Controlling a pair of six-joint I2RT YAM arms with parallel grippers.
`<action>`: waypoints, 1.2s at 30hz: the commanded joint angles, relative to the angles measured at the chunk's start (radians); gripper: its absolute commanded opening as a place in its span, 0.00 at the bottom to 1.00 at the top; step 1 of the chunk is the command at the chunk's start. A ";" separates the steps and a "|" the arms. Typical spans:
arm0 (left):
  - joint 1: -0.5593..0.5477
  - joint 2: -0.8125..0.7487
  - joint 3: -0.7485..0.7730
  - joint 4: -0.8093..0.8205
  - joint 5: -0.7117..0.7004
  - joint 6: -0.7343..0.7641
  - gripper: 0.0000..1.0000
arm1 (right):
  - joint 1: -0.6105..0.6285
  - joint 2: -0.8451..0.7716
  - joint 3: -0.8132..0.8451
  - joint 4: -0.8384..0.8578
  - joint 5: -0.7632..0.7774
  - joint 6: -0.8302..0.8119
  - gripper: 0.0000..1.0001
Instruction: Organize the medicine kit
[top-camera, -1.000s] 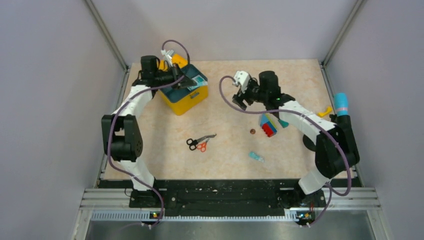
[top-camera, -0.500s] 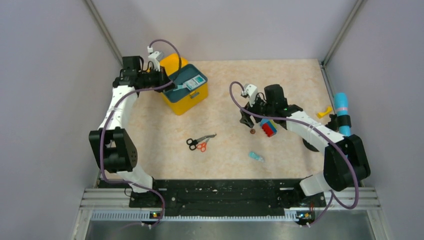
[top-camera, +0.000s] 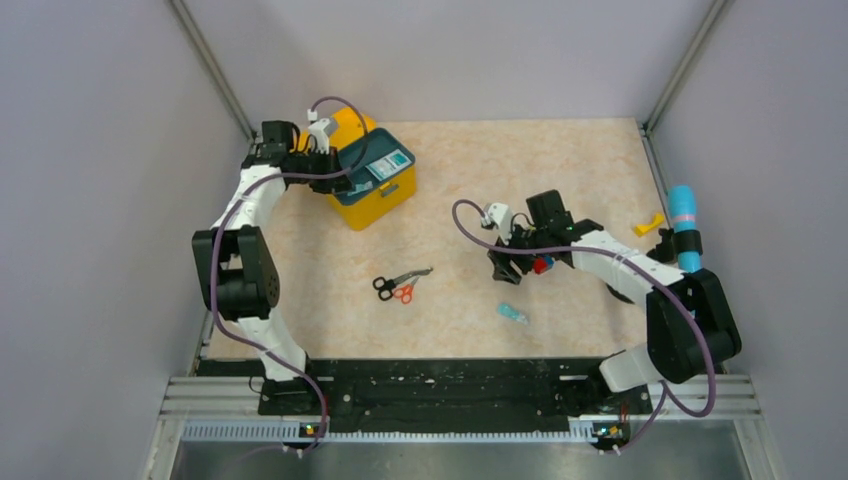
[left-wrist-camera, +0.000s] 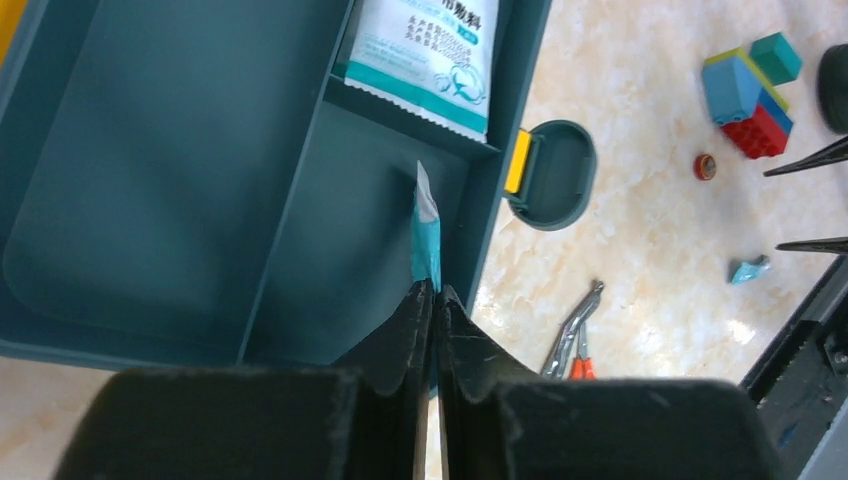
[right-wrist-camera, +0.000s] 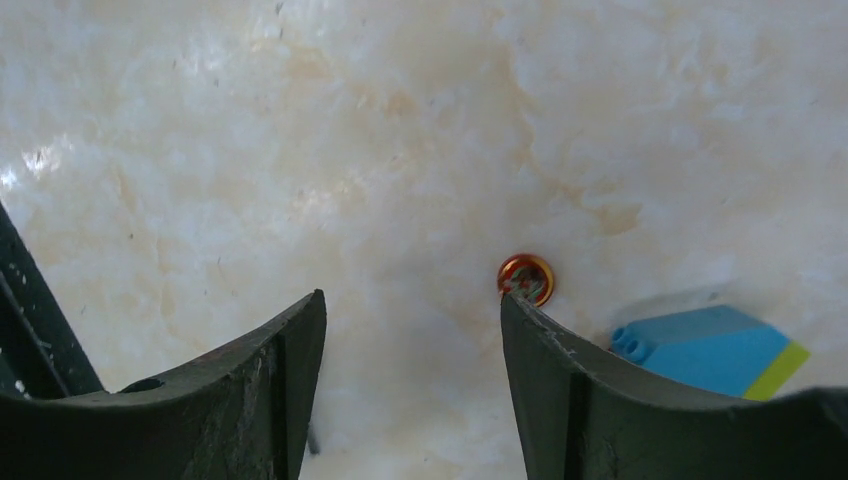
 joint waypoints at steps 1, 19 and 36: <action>-0.002 0.021 0.052 0.022 -0.013 0.036 0.19 | -0.007 -0.052 -0.053 -0.068 -0.015 -0.086 0.65; 0.008 -0.291 -0.079 0.249 -0.078 -0.312 0.69 | -0.004 -0.070 -0.095 -0.264 0.021 -0.379 0.53; 0.011 -0.263 -0.082 0.272 -0.095 -0.362 0.68 | 0.069 -0.056 -0.200 -0.278 0.002 -0.488 0.41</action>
